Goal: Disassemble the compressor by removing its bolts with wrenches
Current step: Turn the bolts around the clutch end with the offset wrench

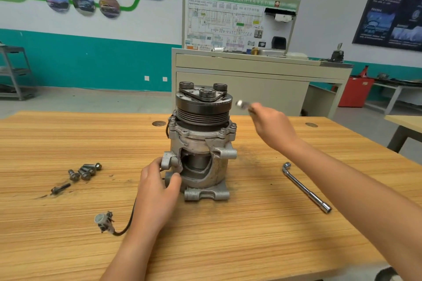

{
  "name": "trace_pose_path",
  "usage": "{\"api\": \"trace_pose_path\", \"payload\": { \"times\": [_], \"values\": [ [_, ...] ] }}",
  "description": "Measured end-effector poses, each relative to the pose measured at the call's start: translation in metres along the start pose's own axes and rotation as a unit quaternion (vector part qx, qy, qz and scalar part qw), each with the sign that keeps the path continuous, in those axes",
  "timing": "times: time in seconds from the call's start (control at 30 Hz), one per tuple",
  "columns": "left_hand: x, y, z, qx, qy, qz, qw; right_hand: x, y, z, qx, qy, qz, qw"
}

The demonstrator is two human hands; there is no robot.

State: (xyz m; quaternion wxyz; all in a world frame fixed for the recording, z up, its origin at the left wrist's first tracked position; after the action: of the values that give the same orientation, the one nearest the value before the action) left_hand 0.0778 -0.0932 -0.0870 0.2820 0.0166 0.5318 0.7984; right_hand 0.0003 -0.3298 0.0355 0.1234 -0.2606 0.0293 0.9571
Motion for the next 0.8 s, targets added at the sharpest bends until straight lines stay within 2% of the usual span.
{"api": "trace_pose_path", "payload": {
  "times": [0.07, 0.13, 0.3, 0.57, 0.8],
  "values": [
    [0.001, 0.001, 0.001, -0.019, 0.004, 0.003, 1.000, 0.020, 0.007, 0.020, -0.072, 0.020, -0.028, 0.997],
    [0.002, 0.003, 0.001, -0.046, 0.009, 0.010, 0.999, 0.040, 0.005, 0.034, -0.091, 0.003, -0.032, 0.995],
    [0.008, 0.006, 0.001, -0.087, 0.019, 0.025, 0.996, 0.075, -0.017, 0.039, 0.093, -0.145, -0.046, 0.984],
    [0.010, 0.010, 0.001, -0.150, 0.036, 0.015, 0.988, 0.062, -0.043, 0.043, 0.188, -0.191, -0.059, 0.962],
    [0.011, 0.011, -0.001, -0.155, 0.044, 0.029, 0.987, 0.057, -0.074, 0.041, 0.316, -0.241, 0.005, 0.918]
  ]
}}
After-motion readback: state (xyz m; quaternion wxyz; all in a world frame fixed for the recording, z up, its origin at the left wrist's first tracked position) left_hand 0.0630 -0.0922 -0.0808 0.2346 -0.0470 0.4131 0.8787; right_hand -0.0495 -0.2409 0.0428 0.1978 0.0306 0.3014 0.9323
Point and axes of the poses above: each hand's wrist, its own x-axis away from the middle knuckle, its own z-axis out of the back of the hand, y = z × x, the point moved 8 cm from there along -x, towards the middle knuckle, and after that the axes turned 11 degrees about -y, right-handed, at the moved point
